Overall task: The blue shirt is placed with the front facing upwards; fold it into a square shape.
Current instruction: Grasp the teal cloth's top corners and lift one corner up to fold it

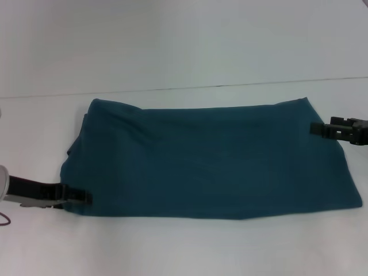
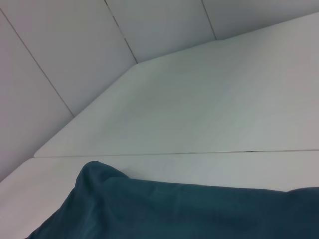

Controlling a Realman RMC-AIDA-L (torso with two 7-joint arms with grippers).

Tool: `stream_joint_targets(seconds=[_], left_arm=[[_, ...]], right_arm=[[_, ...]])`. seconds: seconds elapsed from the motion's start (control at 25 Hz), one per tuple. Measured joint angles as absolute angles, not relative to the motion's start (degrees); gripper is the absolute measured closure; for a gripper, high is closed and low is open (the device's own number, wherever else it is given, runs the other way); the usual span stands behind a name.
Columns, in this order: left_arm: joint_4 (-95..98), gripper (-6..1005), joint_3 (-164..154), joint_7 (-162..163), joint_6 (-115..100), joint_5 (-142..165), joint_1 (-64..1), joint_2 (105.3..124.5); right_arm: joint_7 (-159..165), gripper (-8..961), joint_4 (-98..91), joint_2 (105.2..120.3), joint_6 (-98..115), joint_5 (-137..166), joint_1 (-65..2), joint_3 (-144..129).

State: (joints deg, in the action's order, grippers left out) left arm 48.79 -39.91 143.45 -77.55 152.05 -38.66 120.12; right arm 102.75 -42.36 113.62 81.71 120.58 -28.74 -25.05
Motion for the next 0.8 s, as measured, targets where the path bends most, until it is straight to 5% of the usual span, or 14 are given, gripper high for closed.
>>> stream_joint_targets(seconds=[0.8], left_arm=[[49.9, 233, -39.9, 143.6, -75.3, 152.3, -39.8, 120.32]], right_arm=[[102.7, 22, -42.4, 113.55, 81.4, 120.6, -28.6, -25.0]])
